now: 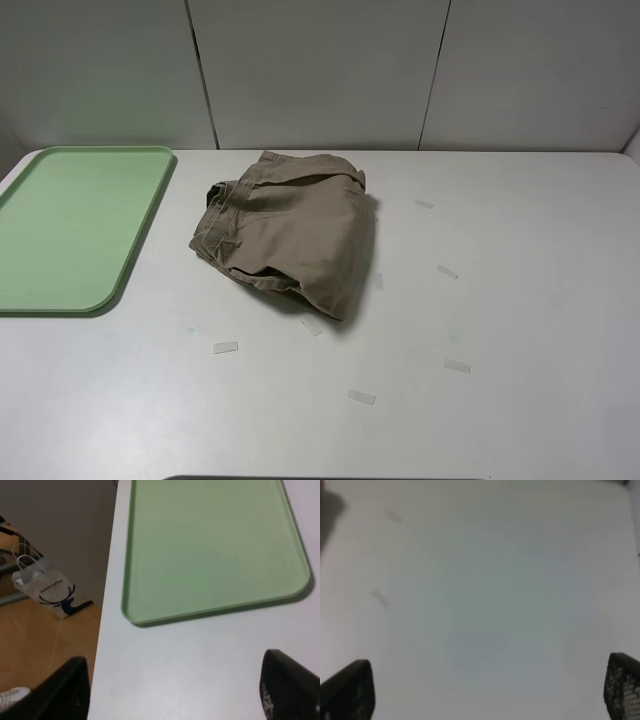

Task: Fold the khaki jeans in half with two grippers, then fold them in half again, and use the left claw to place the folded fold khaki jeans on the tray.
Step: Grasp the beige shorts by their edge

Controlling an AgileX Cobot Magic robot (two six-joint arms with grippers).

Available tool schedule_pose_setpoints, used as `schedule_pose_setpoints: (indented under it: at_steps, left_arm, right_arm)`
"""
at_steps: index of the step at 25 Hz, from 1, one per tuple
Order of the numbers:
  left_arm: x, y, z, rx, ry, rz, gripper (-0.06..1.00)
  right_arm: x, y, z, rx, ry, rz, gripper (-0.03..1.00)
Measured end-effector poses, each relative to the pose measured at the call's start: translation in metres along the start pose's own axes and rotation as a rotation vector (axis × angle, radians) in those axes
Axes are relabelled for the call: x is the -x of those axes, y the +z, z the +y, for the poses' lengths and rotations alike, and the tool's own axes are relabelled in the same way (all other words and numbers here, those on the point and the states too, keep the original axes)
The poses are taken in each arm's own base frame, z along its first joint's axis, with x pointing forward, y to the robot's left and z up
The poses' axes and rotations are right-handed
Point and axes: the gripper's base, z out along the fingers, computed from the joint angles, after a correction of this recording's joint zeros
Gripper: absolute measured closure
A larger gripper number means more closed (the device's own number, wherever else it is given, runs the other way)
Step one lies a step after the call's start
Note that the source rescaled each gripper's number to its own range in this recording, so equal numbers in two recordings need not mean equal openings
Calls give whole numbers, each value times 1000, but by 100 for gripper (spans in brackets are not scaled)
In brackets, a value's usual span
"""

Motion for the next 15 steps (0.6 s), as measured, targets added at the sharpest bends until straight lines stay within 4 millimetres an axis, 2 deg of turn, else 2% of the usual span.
schedule_pose_setpoints:
  at_steps: [3,7,10,15]
  left_arm:
    - [0,0,0,0,0,0,22]
    - [0,0,0,0,0,0,22]
    - [0,0,0,0,0,0,22]
    - [0,0,0,0,0,0,22]
  right_arm:
    - [-14,-28,6,17,28,-94,-3]
    - [-34,-47,11,49,19,-159,-3]
    - [-55,-51,15,58,19,-189,-3]
    - [-84,-44,19,67,42,-216,-3]
